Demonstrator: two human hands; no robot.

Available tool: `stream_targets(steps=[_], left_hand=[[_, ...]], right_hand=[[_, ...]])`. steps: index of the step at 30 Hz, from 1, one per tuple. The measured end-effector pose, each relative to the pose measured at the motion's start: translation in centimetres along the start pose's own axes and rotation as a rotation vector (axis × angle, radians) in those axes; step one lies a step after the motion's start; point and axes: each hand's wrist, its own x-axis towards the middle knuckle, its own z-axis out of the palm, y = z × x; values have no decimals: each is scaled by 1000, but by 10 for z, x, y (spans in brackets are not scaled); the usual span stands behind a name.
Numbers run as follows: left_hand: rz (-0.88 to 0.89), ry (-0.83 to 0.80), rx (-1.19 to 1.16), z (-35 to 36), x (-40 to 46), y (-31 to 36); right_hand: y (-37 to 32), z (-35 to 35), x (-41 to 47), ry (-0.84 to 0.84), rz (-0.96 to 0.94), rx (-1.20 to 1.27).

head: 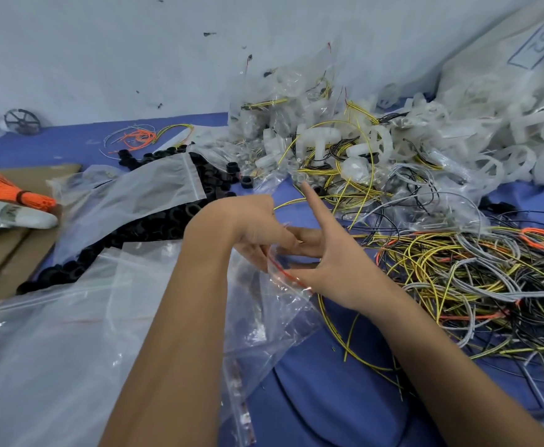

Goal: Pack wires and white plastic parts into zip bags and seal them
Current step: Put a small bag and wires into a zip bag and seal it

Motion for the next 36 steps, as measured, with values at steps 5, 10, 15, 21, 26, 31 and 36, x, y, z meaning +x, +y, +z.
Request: stream_targets(steps=[5,10,15,21,26,31,36], left_hand=[[2,107,55,-13,0,-8],[-15,172,-42,-33,-11,-23],[-31,188,-56,-32,-10,-26],[-4,152,-51,-16,-1,-17],[19,142,-113,-15,2,-19],[27,93,-195,-17,1,-22],[44,82,-218,-18,1,-26]], right_hand=[[8,3,1,-2,3,-88],[13,1,2,-77,-21,-216],[6,-2,14,280,-71,-160],[-6,-30,83,390,-81,-983],[-6,-37,121,235,63,-1294],[-1,-40,126,155,114,-1352],[-8,-45,114,114,100,-1296]])
